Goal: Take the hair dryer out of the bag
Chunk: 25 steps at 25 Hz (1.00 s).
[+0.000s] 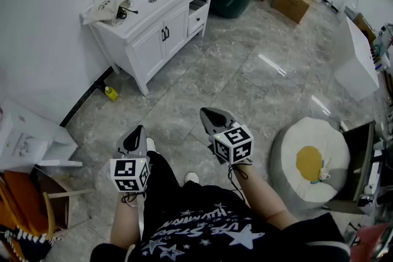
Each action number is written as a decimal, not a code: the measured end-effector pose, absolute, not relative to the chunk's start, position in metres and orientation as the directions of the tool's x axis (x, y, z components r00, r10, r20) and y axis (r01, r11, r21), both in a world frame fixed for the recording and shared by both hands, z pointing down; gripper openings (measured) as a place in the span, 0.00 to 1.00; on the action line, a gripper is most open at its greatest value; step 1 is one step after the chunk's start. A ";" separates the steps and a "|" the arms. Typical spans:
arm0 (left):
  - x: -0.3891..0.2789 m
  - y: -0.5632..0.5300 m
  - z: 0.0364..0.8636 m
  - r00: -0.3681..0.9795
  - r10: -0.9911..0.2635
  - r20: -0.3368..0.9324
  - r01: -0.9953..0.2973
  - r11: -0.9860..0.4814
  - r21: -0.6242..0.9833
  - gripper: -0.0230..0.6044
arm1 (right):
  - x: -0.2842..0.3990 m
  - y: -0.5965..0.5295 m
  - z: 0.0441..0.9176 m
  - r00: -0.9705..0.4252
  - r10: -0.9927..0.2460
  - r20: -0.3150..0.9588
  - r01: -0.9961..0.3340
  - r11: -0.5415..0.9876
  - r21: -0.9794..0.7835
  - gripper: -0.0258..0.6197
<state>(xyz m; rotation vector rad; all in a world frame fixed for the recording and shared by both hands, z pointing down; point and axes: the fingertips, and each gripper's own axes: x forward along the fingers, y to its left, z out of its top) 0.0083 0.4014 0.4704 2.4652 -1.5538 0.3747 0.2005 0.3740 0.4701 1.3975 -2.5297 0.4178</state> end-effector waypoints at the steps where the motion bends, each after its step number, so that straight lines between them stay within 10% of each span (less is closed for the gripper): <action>1: 0.006 0.404 0.470 0.412 -0.854 0.318 -0.906 -0.423 0.037 0.07 | 0.197 0.376 0.469 -0.527 -0.785 0.325 -0.848 0.513 -0.135 0.04; 25: -0.020 0.366 0.457 0.346 -0.894 0.284 -0.933 -0.360 0.004 0.08 | 0.165 0.324 0.457 -0.575 -0.775 0.262 -0.818 0.543 -0.190 0.05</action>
